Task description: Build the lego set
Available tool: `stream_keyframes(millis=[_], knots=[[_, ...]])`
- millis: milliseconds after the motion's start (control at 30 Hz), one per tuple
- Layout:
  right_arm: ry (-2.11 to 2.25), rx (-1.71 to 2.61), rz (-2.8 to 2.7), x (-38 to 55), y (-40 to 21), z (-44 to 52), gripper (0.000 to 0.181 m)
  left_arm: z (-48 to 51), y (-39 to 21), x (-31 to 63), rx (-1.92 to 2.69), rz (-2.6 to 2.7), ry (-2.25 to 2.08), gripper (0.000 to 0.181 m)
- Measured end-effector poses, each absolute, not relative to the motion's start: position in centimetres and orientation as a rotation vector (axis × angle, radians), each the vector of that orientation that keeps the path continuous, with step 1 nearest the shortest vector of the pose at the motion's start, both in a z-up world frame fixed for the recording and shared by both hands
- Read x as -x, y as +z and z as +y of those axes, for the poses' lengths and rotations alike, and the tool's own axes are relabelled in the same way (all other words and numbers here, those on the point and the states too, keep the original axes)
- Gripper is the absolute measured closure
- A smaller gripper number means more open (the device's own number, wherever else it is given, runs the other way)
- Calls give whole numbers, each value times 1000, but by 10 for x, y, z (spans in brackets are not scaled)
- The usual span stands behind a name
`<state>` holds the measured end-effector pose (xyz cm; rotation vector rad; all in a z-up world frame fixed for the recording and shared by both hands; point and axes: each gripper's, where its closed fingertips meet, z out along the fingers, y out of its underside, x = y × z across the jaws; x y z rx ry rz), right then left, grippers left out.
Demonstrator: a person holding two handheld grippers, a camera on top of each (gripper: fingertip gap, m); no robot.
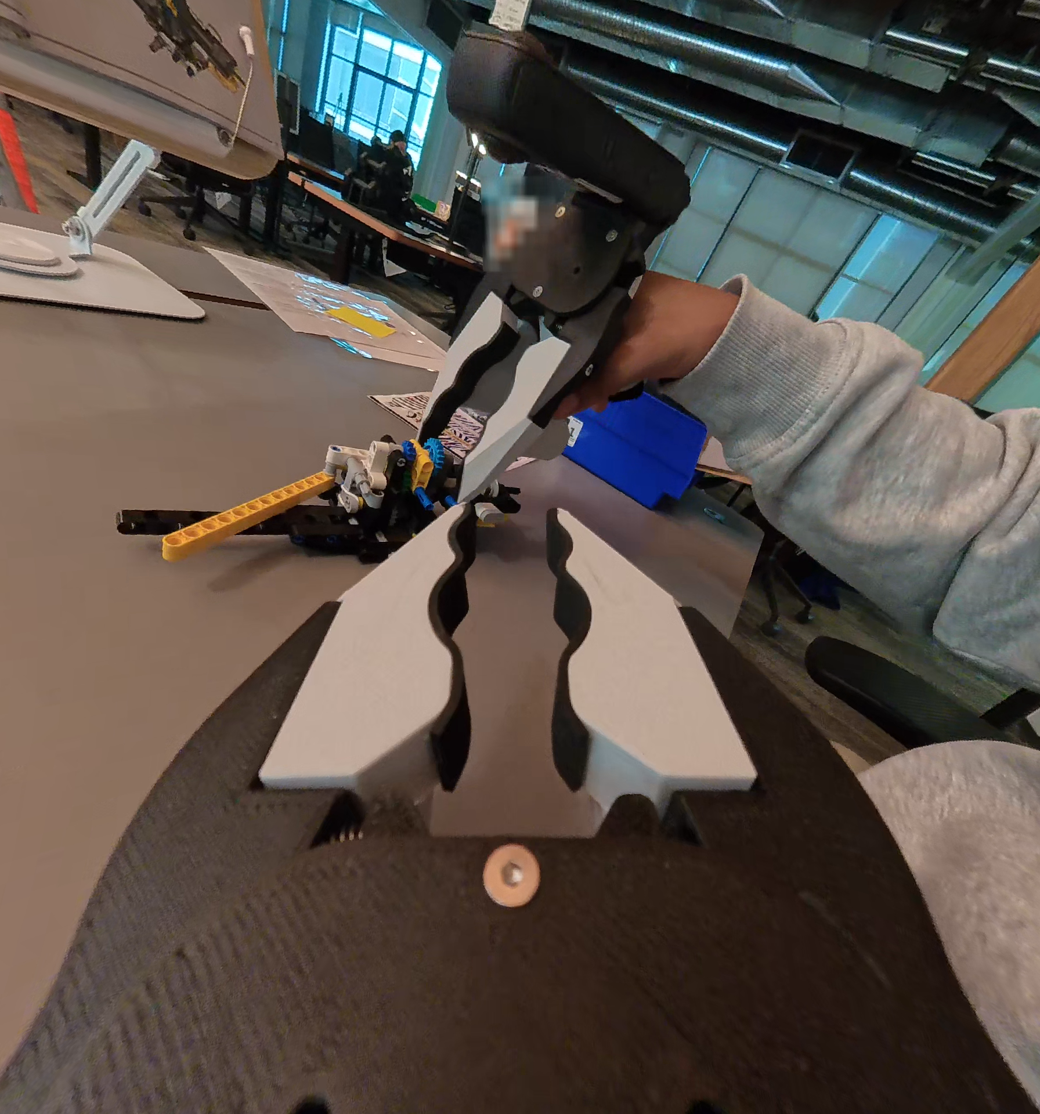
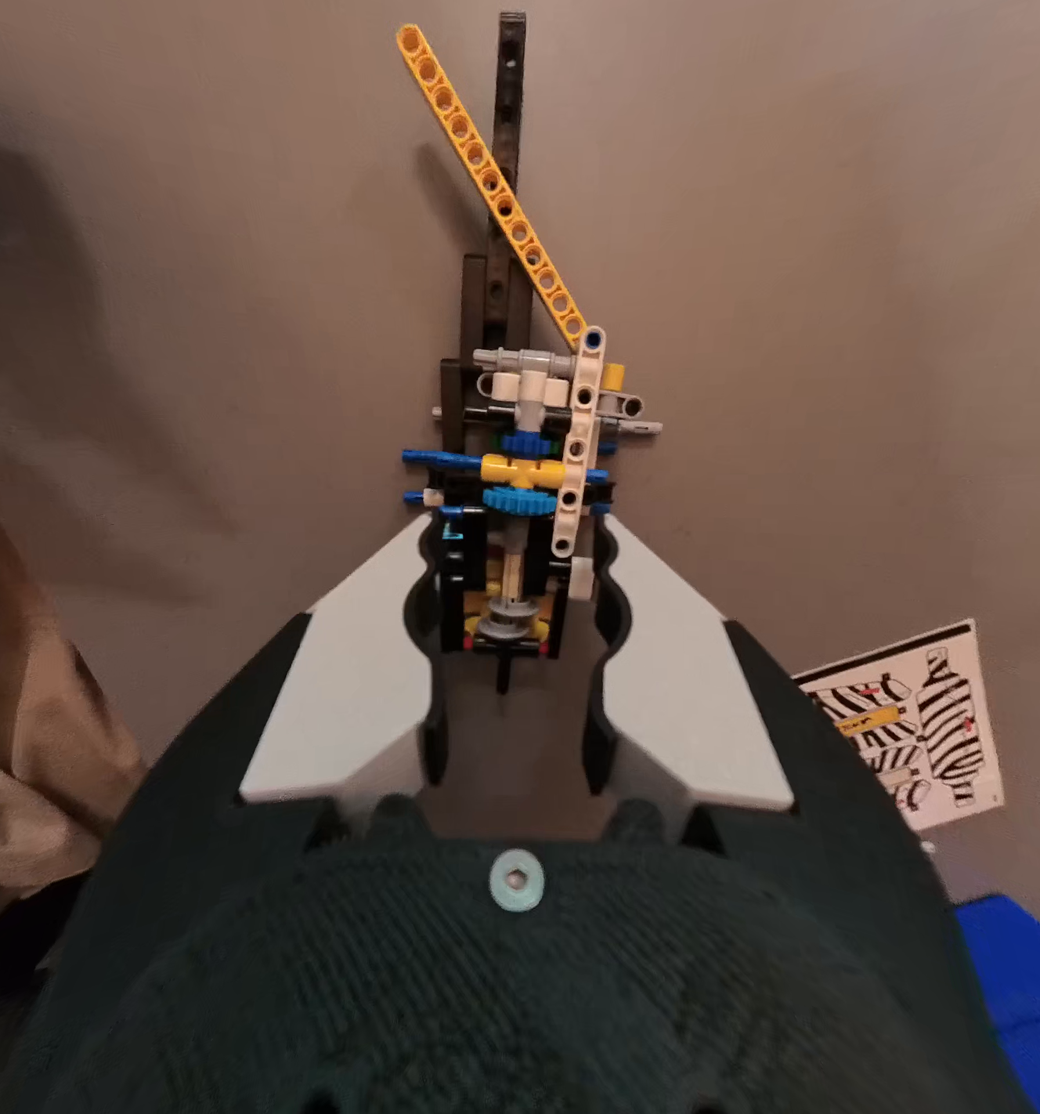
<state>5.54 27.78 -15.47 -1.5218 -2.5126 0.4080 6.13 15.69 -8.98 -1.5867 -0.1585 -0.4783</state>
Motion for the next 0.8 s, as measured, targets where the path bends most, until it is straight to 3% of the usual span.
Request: stream_keyframes(millis=[33,167,533,800], knots=[[416,1526,-2521,-57,-154,276,128,157,-90,-61,1586,-160,-480,160],[423,1521,-2500,-53,-152,272,117,157,-90,-61,1586,-160,-480,159],[388,1603,-2432,-40,-161,273,125,157,-90,-61,1589,-160,-480,159],[363,1618,-2426,-44,-163,277,120,157,-90,-61,1587,-164,-486,159]])
